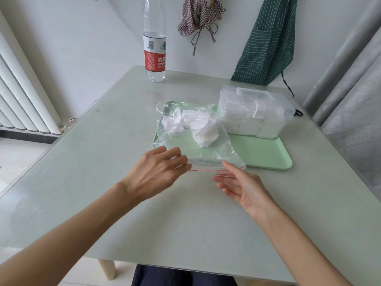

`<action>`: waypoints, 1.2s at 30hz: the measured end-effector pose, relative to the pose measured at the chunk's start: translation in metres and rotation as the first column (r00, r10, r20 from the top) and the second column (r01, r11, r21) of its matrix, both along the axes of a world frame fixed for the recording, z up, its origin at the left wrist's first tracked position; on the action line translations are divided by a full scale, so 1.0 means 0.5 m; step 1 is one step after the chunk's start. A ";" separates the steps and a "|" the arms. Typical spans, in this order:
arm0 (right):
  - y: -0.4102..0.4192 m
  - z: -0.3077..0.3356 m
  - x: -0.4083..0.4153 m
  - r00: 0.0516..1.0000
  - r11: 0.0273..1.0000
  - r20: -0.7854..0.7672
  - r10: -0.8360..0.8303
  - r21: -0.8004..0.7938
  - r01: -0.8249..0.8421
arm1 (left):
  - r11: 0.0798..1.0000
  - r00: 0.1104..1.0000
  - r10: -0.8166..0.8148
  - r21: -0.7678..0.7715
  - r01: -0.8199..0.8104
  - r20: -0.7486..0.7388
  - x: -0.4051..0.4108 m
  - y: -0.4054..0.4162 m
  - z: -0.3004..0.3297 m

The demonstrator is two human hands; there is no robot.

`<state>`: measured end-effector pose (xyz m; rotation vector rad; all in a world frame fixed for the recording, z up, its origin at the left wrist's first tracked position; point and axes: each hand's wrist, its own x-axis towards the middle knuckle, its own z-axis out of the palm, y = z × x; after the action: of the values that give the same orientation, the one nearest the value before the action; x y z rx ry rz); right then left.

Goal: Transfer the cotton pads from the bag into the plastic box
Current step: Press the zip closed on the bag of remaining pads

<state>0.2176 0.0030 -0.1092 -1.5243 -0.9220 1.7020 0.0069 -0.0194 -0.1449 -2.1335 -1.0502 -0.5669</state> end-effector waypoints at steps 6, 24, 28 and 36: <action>0.008 0.008 0.013 0.988 0.990 -0.091 0.128 -0.053 -0.133 | 1.000 1.000 0.006 0.001 -0.006 0.007 -0.020 -0.003 0.009; -0.012 -0.010 0.005 0.967 0.969 0.051 0.249 0.001 -0.249 | 0.927 0.984 0.070 -0.376 -0.002 0.166 0.031 -0.018 0.006; 0.037 0.021 0.041 0.827 0.908 0.533 0.176 0.237 -0.346 | 0.648 0.953 0.257 -0.760 -0.046 0.161 0.025 -0.014 0.058; 0.205 0.085 -0.077 0.151 0.261 0.983 0.108 0.118 -0.958 | 0.598 0.883 0.469 -0.740 -0.309 0.010 -0.052 0.101 0.095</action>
<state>0.1792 0.1054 -0.0667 -1.2188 -2.8592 0.3411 -0.0193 0.0312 -0.0973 -2.3780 -2.0831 -0.1404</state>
